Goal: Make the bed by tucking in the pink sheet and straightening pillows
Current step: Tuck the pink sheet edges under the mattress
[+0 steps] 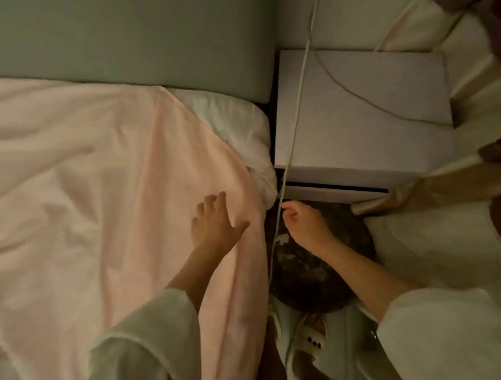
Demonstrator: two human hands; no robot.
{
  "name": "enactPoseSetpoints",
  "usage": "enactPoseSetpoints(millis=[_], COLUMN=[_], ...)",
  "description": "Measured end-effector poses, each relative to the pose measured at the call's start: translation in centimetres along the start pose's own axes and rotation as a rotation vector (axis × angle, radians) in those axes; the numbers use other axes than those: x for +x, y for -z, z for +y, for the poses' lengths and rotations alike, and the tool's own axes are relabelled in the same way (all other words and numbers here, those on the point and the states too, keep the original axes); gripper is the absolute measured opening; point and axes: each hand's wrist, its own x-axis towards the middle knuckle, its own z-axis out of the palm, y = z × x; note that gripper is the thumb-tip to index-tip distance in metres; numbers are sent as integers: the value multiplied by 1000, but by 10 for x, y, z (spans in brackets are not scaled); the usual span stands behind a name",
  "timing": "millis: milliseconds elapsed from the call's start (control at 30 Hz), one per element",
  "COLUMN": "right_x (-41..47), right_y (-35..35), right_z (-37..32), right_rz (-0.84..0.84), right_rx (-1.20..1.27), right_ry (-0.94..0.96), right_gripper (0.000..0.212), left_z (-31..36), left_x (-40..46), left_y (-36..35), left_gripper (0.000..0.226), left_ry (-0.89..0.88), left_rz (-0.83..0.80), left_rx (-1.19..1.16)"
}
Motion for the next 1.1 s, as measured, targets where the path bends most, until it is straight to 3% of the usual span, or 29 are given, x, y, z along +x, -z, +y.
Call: enactPoseSetpoints(millis=[67,133,200,300,367,400,533,633,800,900,1033,1100], right_x=[25,45,59,78,87,88,81,79,100,109,115,115], right_y=[-10,-20,-31,-45,-49,-51,-25,20,116,137,121,111], right_z=[-1,-3,-5,-9,-18,-19,-9,-14,-31,-38,-32,-26], right_rz=[-12,-49,-130,-350,-639,-691,-275,-122,427,470,421,381], right_rx=[30,49,86,195,91,60,183,174,178,145,145,145], right_ry=[-30,-47,-31,-46,-142,-192,-161,-134,24,56,-82,-130], right_gripper=[38,45,59,78,70,61,36,31,22,22,24,25], left_z=[-3,-10,-14,-17,-14,-10,23,64,121,129,121,110], left_x=[16,29,33,30,27,26,33,43,66,81,94,98], left_y=[-12,-24,-31,-30,-24,-19,9,29,46,35,19,18], left_gripper=[68,36,19,12,10,11,12,10,10,10,24,30], left_ry=[-16,-74,-104,-62,-46,-49,-53,-77,-198,-182,-149,-176], left_rz=[33,97,123,196,251,270,321,329,304,225,-107,-116], left_rx=[138,173,8,-343,-483,-535,-716,-843,-874,-798,-596,-450])
